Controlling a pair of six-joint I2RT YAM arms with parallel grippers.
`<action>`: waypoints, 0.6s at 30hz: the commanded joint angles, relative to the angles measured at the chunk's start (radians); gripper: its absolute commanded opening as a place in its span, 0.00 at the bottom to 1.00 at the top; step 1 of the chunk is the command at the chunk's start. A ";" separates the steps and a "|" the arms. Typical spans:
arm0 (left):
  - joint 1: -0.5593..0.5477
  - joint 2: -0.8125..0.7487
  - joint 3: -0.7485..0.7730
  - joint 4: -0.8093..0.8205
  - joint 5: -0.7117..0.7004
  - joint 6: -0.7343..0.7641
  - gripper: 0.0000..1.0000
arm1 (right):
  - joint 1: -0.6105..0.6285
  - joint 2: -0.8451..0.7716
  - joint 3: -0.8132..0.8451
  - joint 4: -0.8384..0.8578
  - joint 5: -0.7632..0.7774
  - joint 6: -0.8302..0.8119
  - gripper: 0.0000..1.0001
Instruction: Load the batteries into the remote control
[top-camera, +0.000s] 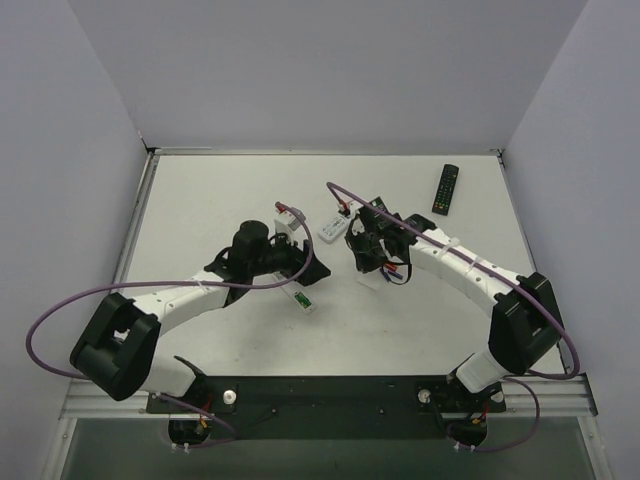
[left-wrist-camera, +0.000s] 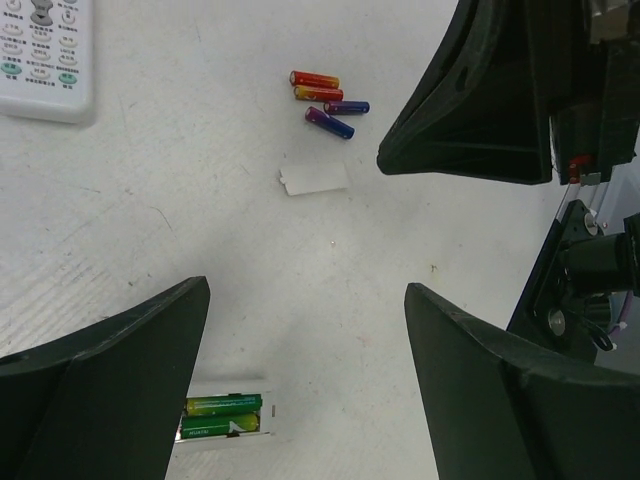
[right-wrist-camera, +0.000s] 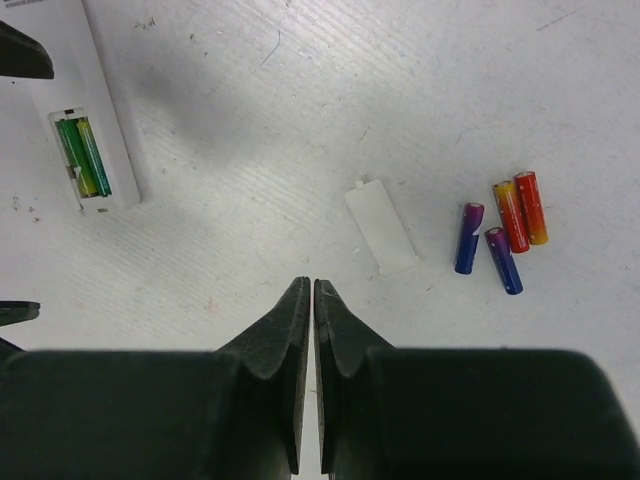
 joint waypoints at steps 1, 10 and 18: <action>-0.002 -0.056 0.038 0.002 -0.026 0.055 0.90 | 0.001 0.015 -0.014 -0.034 0.007 -0.029 0.13; -0.002 -0.234 -0.068 -0.064 -0.155 -0.023 0.89 | 0.001 0.195 0.076 -0.111 0.073 -0.163 0.38; 0.000 -0.380 -0.110 -0.159 -0.259 -0.052 0.89 | -0.002 0.311 0.130 -0.148 0.139 -0.238 0.40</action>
